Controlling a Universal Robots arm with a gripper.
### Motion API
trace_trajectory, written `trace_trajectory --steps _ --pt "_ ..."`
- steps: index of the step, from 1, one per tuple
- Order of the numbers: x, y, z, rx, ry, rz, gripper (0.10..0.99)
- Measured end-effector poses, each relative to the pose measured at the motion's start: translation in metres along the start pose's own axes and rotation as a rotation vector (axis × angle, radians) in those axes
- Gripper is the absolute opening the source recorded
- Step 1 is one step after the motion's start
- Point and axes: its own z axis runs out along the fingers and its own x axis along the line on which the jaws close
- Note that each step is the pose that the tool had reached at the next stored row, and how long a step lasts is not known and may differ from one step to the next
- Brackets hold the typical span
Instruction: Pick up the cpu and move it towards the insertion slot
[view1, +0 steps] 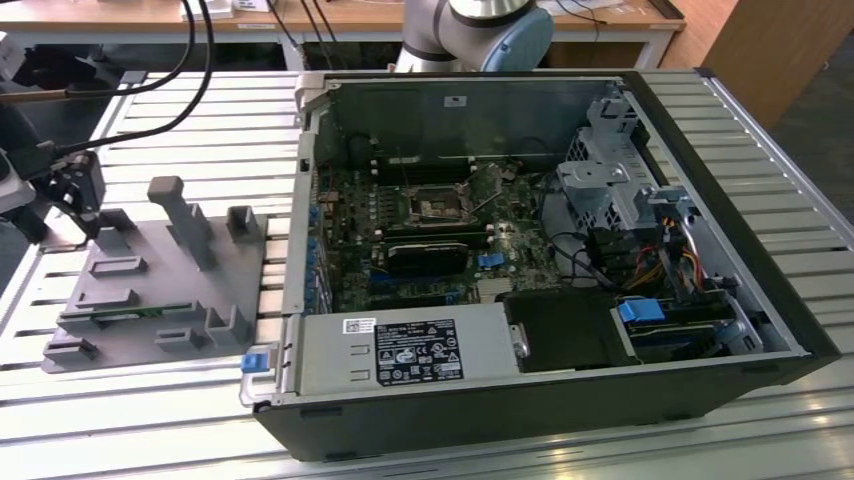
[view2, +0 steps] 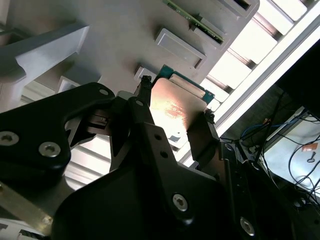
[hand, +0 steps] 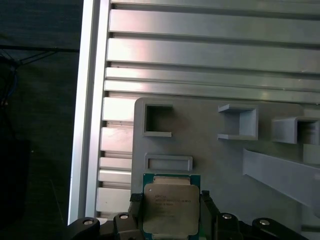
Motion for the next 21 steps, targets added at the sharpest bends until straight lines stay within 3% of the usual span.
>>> trace_trajectory --steps 21 --pt "0.0002 0.0008 -0.0153 0.0 0.0 0.0 0.541"
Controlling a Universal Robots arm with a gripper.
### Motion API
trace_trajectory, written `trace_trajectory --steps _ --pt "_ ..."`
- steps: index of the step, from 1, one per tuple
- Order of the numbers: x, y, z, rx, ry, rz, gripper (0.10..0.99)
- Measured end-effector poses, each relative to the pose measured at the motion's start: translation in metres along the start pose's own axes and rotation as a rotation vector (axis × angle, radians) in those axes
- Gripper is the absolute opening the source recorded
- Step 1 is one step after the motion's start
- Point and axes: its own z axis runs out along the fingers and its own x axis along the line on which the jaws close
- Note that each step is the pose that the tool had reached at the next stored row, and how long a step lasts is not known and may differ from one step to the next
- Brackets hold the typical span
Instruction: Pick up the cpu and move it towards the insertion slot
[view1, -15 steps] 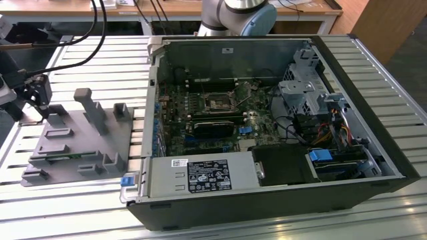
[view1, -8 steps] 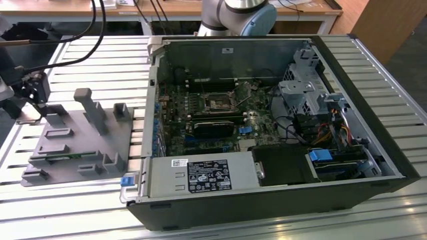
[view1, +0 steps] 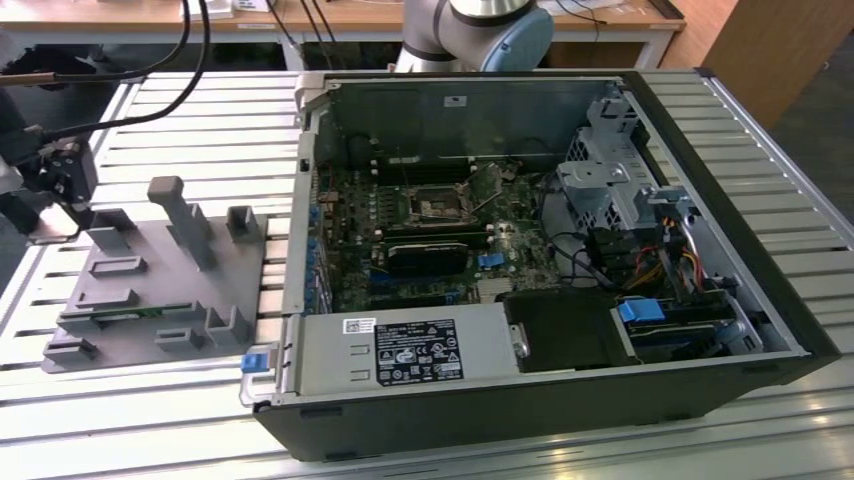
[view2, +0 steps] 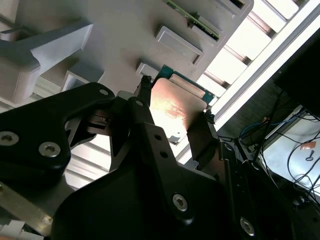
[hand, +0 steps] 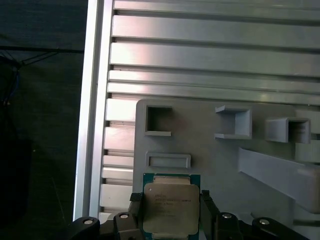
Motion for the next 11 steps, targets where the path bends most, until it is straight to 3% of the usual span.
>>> trace_trajectory --steps 11 --pt "0.0001 0.0004 -0.0067 0.0 0.0 0.0 0.541"
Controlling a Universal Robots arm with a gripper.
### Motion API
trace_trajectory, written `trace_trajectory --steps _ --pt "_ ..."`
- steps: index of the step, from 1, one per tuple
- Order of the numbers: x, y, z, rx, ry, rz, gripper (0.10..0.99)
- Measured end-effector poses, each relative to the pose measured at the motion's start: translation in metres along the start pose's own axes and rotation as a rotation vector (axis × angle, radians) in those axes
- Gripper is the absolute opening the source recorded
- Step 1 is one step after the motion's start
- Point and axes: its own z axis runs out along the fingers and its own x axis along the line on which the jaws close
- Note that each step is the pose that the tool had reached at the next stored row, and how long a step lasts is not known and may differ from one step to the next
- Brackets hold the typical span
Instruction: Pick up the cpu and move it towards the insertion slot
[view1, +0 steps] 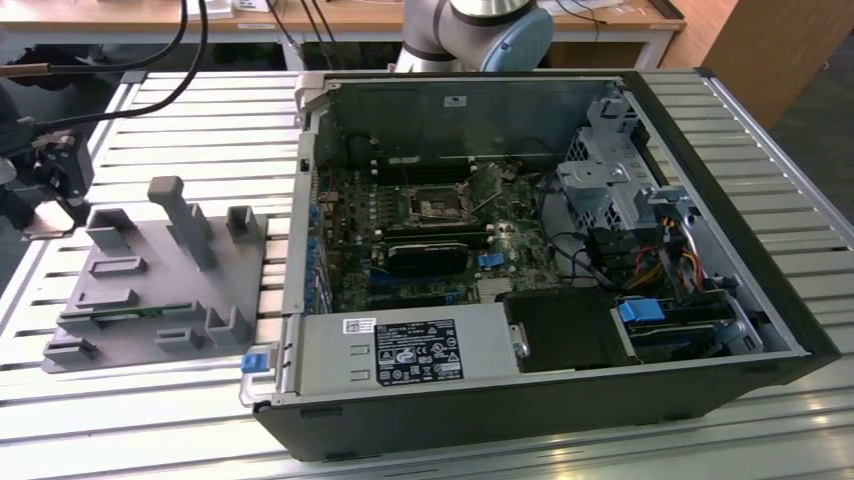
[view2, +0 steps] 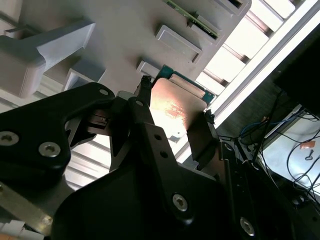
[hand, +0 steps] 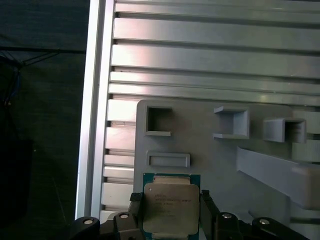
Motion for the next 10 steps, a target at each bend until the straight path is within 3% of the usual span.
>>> trace_trajectory --steps 10 --pt "0.0001 0.0004 -0.0061 0.0 0.0 0.0 0.541"
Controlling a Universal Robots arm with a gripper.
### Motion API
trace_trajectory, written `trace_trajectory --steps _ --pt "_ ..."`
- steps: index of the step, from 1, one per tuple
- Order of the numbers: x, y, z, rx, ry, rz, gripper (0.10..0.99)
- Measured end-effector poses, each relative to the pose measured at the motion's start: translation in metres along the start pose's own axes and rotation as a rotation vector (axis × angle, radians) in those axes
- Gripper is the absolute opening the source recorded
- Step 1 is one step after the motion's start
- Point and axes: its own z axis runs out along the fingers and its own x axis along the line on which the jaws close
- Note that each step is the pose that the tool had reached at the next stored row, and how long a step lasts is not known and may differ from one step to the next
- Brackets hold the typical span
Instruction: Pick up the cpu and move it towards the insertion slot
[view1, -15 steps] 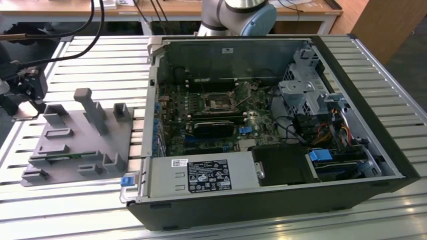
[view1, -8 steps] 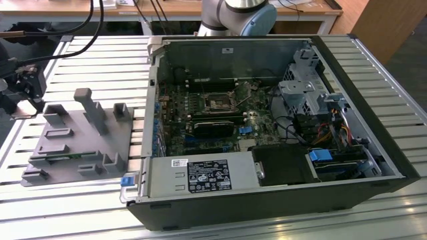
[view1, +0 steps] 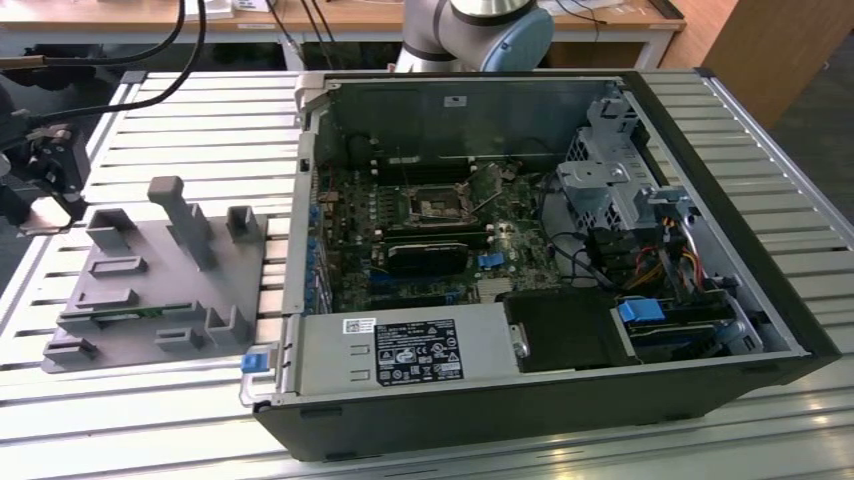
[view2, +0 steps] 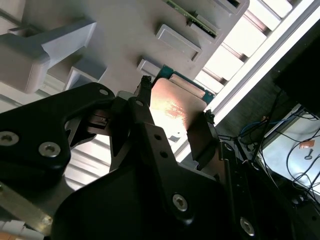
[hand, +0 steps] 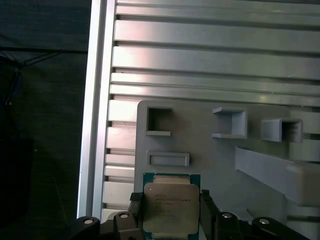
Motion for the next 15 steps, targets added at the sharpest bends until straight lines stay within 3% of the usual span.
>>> trace_trajectory --steps 15 --pt "0.0002 0.0008 -0.0125 0.0 0.0001 0.0 0.541"
